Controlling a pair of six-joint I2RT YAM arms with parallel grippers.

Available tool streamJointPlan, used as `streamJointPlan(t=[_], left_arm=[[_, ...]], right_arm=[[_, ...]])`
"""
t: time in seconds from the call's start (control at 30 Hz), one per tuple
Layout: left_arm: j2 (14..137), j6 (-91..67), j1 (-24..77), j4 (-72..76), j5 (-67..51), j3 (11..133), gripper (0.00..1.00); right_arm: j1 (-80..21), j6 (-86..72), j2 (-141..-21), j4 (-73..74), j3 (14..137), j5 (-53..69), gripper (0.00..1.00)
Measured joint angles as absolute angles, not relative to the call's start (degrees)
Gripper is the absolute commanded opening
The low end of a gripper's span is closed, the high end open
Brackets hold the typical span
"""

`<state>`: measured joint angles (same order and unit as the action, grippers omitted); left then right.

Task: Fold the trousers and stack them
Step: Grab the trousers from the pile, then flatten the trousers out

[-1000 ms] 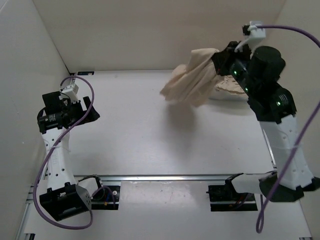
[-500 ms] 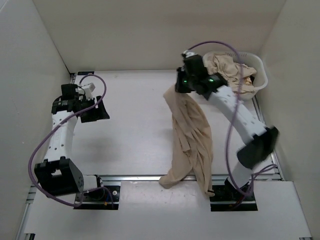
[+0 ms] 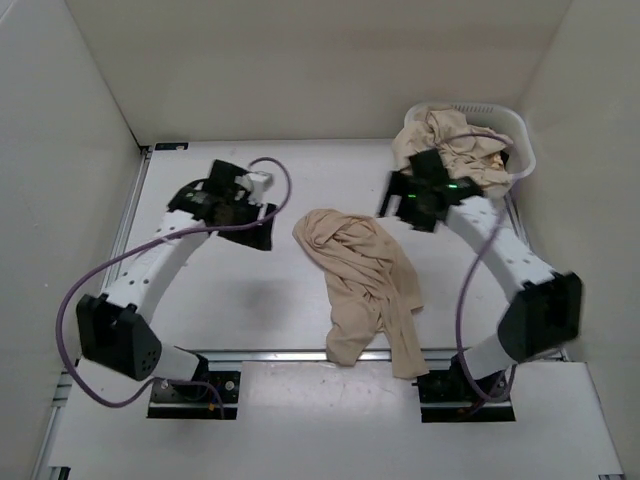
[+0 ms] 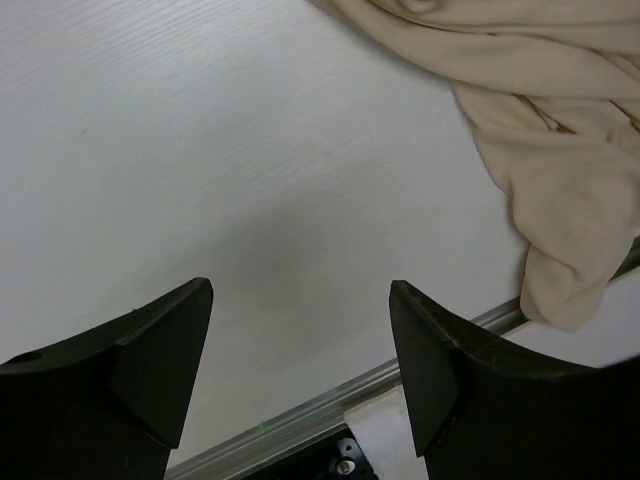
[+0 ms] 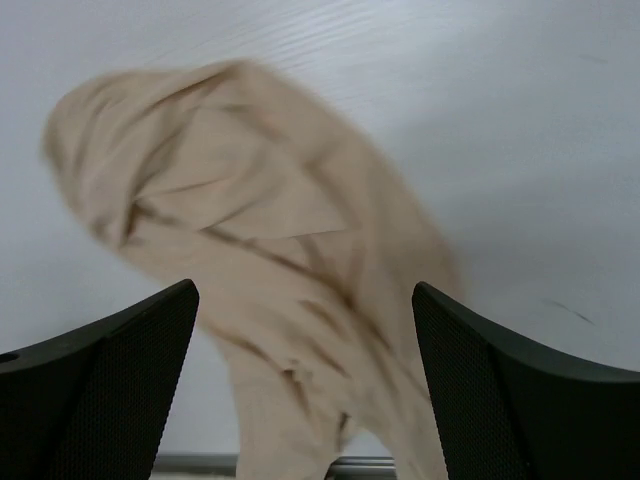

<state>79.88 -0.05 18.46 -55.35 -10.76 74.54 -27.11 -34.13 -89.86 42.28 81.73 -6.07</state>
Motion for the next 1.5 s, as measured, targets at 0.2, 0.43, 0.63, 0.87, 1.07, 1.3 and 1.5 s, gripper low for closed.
streamJointPlan(t=[0.2,0.43,0.63,0.87,1.07,1.3,1.5], left_arm=[[92.64,-0.01,42.11,-56.99,-3.40,85.80,0.89],[109.14,0.01,60.20,-52.56,-8.34,103.81,0.93],[117.97,-0.69,66.48,-47.37,-9.58,105.36,0.93],[126.04,-0.67,66.06,-42.22,-9.08,104.92,0.63],[127.72,-0.51,66.19,-39.66,-7.81,101.16,0.14],[121.60,-0.36,63.75,-36.73,-6.85,93.49,0.14],[102.43,-0.36,52.16,-42.02,-5.78,83.15,0.14]], right_arm=[[-12.49,-39.42,-72.51,45.54,62.06,-9.69,0.85],[-11.79,-43.22,-71.40,43.51,43.00,-3.40,0.85],[-8.38,-45.52,-71.42,37.21,35.46,0.64,0.80],[-6.68,-46.68,-74.94,31.46,35.24,6.35,0.50],[-4.12,-47.86,-76.14,28.18,33.47,10.00,0.04],[1.48,-47.40,-74.59,31.90,33.32,10.00,0.00],[4.93,-42.81,-73.87,39.90,40.42,5.08,0.00]])
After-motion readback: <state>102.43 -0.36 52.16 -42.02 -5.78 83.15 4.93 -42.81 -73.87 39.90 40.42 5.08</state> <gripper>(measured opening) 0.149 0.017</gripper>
